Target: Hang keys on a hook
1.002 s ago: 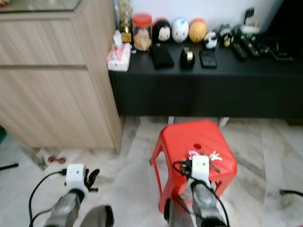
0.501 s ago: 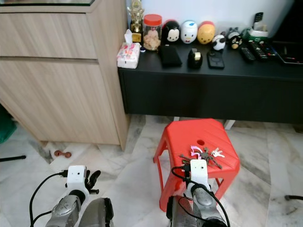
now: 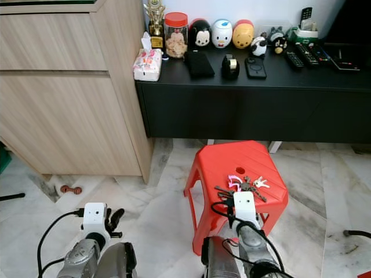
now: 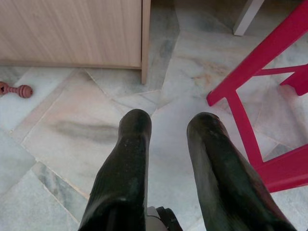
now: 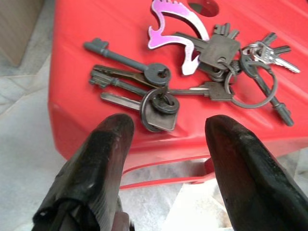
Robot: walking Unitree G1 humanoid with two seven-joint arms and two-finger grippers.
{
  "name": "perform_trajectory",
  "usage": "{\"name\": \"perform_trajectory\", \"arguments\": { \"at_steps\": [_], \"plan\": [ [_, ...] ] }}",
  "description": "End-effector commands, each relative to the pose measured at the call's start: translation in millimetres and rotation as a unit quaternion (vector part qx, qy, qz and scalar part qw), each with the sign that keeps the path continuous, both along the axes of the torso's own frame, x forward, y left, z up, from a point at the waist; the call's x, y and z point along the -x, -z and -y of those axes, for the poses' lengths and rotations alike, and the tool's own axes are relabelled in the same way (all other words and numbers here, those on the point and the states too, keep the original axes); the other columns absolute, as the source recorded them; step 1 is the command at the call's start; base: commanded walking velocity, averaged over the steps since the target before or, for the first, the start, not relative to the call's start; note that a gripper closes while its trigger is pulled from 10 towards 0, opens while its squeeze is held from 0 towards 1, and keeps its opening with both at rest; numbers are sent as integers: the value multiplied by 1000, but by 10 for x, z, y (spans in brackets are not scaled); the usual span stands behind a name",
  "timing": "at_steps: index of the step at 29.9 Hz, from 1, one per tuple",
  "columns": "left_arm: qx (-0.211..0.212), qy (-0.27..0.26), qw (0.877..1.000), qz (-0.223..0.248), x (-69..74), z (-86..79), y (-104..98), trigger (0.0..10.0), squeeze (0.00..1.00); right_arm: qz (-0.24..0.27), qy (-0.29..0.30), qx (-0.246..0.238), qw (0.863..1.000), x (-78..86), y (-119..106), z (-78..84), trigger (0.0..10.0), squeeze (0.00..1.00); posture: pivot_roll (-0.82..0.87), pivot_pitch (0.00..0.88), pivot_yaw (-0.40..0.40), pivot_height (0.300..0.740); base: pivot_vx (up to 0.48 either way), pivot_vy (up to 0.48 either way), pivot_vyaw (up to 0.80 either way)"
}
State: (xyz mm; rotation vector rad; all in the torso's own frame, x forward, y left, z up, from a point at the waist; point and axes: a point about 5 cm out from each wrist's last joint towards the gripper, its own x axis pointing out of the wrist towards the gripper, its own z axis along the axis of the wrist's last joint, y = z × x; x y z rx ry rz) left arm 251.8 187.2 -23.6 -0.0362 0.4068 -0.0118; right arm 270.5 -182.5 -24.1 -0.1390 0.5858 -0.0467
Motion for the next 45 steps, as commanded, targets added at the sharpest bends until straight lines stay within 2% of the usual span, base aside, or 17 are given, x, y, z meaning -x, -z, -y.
{"name": "perform_trajectory", "arguments": {
  "at_steps": [1,18,23,30,38,45],
  "plan": [
    [4,-8,1000,-8,52,-23,36,10000,0,12,-11,-1,1000,-51,-47,-3,10000,0,-48,134,-28,597,0,0,0],
    [-1,-12,1000,-12,175,-48,94,10000,0,22,-45,21,998,-153,-130,-40,10000,0,-29,177,-39,597,0,0,0],
    [-3,-19,1000,-10,239,-64,113,10000,0,23,-50,23,998,-143,-123,-51,10000,0,-21,188,-45,597,0,0,0],
    [-2,-21,1000,-8,329,-59,138,10000,0,35,-67,31,997,-212,-183,-111,10000,0,-15,208,-54,597,0,0,0],
    [-5,-27,1000,-13,412,-70,167,10000,0,58,-63,46,995,-306,-282,-102,10000,0,-16,220,-63,597,0,0,0],
    [-5,-27,1000,-15,431,-62,173,10000,0,51,-48,60,996,-303,-278,-38,10000,0,-19,225,-63,597,0,0,0]
  ]
}}
